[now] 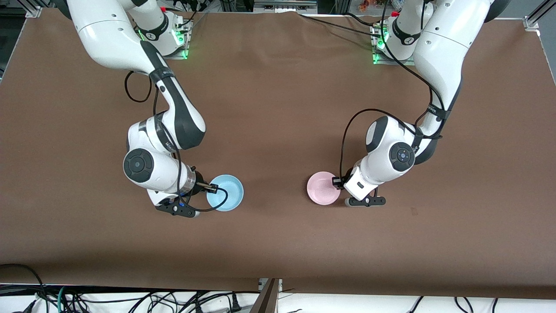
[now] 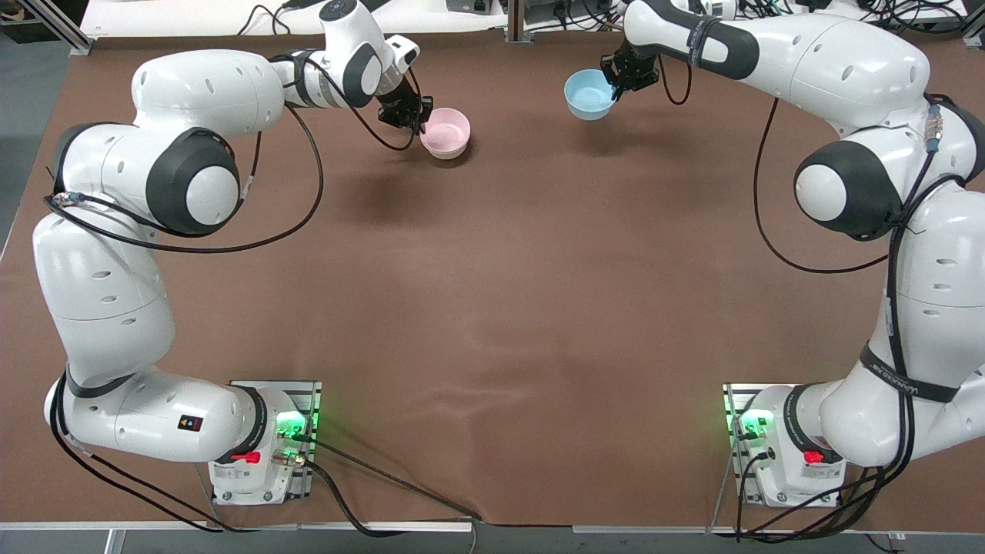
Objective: Stack pink and blue bowls on white bowl
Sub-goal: 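Open the left gripper to release the pink bowl, then carry the blue bowl over the pink bowl while the left gripper withdraws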
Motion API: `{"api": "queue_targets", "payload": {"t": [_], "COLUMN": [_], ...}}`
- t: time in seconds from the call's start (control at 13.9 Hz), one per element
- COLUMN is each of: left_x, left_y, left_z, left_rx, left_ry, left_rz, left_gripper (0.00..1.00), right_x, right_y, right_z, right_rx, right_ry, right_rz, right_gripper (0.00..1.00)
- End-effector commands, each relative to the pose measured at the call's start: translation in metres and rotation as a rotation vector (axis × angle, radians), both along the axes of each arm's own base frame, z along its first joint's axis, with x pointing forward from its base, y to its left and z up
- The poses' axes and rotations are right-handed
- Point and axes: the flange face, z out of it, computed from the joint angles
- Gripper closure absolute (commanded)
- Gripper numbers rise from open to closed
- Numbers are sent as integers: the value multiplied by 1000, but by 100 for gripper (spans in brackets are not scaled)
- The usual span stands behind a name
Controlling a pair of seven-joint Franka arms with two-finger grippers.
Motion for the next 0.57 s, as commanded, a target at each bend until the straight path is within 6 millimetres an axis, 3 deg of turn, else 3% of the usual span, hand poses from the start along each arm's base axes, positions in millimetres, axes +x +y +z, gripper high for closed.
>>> {"api": "queue_targets", "payload": {"t": [0.0,0.14,0.22,0.5], "left_x": [7,13,17,23], "left_y": [6,31,52,184], "left_z": [29,60,73,168], "left_rx": [6,8,24,82], "left_ry": [-3,34,50,25], "left_rz": [56,86,104,227], "left_gripper": [0,0,0,0], "right_x": [1,0,-5,-29], "right_y": [7,8,19,94], "right_z": [4,4,5,-2], "right_rx": [12,13,14,35], "right_ry": [-1,0,6,-21], "right_rz": [-7,-9,-19,-139], "right_gripper": [100,100,100,100]}}
